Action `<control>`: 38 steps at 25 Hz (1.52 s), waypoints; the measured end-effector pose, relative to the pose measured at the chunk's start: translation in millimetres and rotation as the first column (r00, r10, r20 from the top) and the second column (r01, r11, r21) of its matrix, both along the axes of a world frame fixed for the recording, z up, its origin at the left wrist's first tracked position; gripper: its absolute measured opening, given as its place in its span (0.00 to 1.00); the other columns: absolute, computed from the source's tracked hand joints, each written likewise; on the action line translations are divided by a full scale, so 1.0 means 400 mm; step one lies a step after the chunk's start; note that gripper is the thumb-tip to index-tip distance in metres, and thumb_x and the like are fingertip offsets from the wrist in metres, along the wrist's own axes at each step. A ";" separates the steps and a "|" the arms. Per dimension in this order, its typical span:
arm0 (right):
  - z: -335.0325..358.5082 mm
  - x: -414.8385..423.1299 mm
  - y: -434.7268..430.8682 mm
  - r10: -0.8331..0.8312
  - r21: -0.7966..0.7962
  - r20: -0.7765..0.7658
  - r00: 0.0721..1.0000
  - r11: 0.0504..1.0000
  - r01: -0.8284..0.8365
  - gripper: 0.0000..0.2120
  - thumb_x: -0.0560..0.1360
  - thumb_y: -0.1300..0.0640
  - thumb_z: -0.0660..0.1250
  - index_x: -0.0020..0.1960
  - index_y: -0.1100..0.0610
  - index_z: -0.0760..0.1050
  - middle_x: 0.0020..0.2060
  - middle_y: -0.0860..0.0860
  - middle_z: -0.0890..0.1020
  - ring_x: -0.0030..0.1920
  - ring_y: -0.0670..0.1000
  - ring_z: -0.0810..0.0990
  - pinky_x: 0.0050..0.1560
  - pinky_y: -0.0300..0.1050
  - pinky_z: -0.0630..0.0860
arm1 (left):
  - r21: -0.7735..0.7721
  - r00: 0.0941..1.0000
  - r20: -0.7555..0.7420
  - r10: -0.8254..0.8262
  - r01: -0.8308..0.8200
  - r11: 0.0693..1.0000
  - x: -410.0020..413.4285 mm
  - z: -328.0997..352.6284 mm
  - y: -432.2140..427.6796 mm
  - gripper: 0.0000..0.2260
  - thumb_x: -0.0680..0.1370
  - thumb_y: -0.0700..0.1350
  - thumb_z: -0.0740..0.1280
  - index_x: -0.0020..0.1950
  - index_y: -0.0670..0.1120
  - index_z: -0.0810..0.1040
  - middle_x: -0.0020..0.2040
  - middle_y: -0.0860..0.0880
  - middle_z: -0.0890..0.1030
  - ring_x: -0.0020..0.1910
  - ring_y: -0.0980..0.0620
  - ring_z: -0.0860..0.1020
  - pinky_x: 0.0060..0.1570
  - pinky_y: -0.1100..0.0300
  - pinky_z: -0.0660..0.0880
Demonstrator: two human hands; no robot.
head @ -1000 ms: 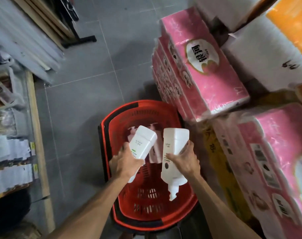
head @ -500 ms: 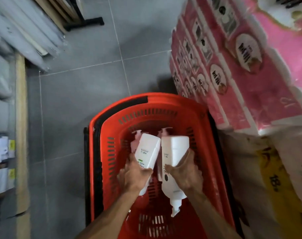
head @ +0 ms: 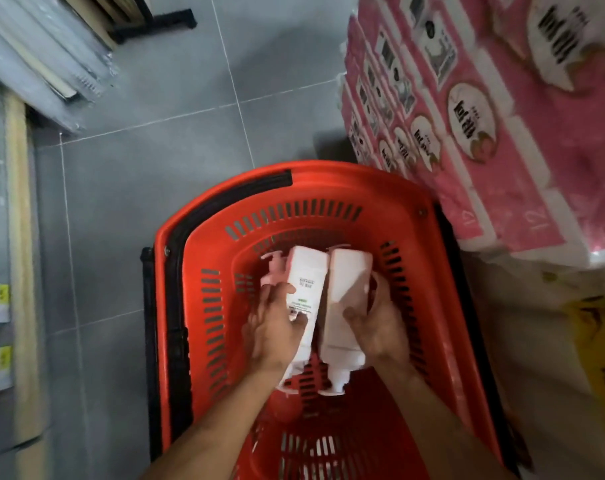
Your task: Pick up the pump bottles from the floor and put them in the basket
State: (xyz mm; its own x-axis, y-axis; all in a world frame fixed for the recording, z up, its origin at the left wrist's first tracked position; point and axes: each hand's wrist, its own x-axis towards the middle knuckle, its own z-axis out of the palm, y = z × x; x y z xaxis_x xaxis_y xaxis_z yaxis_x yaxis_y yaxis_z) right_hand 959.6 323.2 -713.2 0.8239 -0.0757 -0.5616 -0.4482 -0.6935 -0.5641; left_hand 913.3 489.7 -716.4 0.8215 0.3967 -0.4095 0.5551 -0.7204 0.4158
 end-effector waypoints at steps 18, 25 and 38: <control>0.561 -0.008 0.022 0.423 -0.250 -0.011 0.906 0.876 -0.412 0.29 0.71 0.47 0.73 0.70 0.49 0.69 0.64 0.52 0.75 0.67 0.59 0.71 0.65 0.53 0.71 | 0.201 0.874 -0.118 -0.471 0.486 0.851 0.043 0.631 0.043 0.30 0.75 0.54 0.71 0.74 0.55 0.64 0.69 0.53 0.69 0.67 0.49 0.68 0.66 0.48 0.67; 0.735 -0.055 0.005 0.424 -0.289 -0.010 0.906 0.866 -0.409 0.27 0.73 0.46 0.72 0.69 0.49 0.69 0.64 0.50 0.75 0.67 0.57 0.71 0.65 0.53 0.71 | 0.179 0.849 -0.151 -0.506 0.526 0.831 -0.008 0.804 -0.008 0.31 0.74 0.53 0.72 0.74 0.55 0.63 0.71 0.52 0.68 0.68 0.47 0.68 0.67 0.48 0.66; 1.250 -0.141 -0.140 0.339 -0.337 0.098 0.936 0.896 -0.289 0.25 0.72 0.48 0.72 0.67 0.53 0.69 0.63 0.55 0.76 0.64 0.60 0.73 0.61 0.54 0.75 | 0.256 0.789 -0.023 -0.614 0.598 0.759 -0.060 1.256 -0.059 0.25 0.72 0.51 0.73 0.67 0.54 0.71 0.64 0.49 0.71 0.63 0.44 0.70 0.60 0.46 0.68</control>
